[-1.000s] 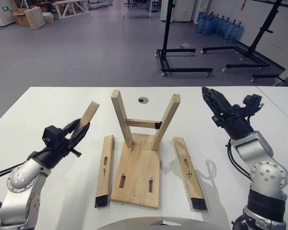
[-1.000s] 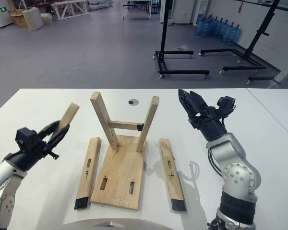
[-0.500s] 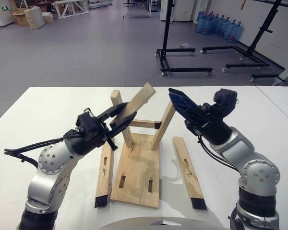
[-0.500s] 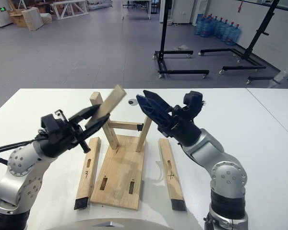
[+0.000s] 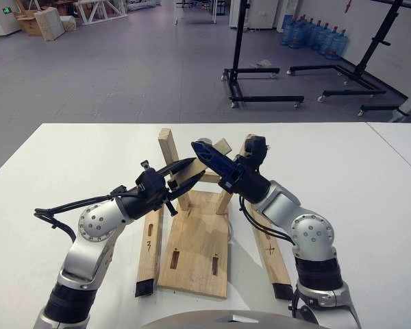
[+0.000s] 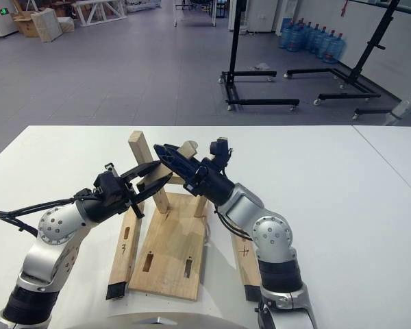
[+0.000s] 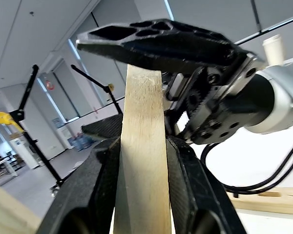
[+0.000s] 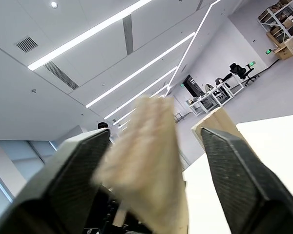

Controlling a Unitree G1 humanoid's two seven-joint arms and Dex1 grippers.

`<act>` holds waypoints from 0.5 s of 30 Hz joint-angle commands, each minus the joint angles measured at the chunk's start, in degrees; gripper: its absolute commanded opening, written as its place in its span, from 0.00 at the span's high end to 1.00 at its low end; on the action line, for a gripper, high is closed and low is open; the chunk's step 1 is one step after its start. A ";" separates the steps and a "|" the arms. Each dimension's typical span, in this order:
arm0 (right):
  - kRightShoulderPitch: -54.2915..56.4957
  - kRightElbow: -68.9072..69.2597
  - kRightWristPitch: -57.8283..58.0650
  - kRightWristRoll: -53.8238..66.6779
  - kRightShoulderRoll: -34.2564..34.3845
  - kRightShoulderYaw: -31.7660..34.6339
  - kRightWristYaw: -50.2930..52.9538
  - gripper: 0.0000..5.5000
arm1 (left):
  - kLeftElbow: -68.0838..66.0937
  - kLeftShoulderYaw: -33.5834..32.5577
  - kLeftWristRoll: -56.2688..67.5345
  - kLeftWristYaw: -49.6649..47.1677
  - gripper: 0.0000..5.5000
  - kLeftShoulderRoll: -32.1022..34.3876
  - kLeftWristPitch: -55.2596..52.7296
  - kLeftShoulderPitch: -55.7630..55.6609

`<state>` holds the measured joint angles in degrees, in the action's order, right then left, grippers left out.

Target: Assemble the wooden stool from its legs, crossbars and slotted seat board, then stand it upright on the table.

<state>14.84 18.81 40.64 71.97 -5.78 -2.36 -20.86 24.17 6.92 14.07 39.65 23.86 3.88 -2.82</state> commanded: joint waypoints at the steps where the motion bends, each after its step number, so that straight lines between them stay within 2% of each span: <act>1: -0.21 0.68 -0.29 -1.11 -0.03 1.01 0.22 0.53 | -0.67 -0.27 -0.62 -1.10 0.77 -0.34 -0.05 -0.62; 10: 0.56 0.48 -0.07 -3.32 -0.49 1.77 0.29 0.81 | -0.85 -0.59 0.14 -1.19 0.77 -0.15 -1.21 -0.92; 15: 0.64 0.10 -0.16 -4.91 0.15 1.90 0.40 0.90 | -1.56 -1.40 0.29 -1.83 0.77 -0.31 -1.68 -1.65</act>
<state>14.81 18.75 40.28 67.43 -5.66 -0.66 -20.40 23.51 6.54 14.16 38.58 23.44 3.08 -3.02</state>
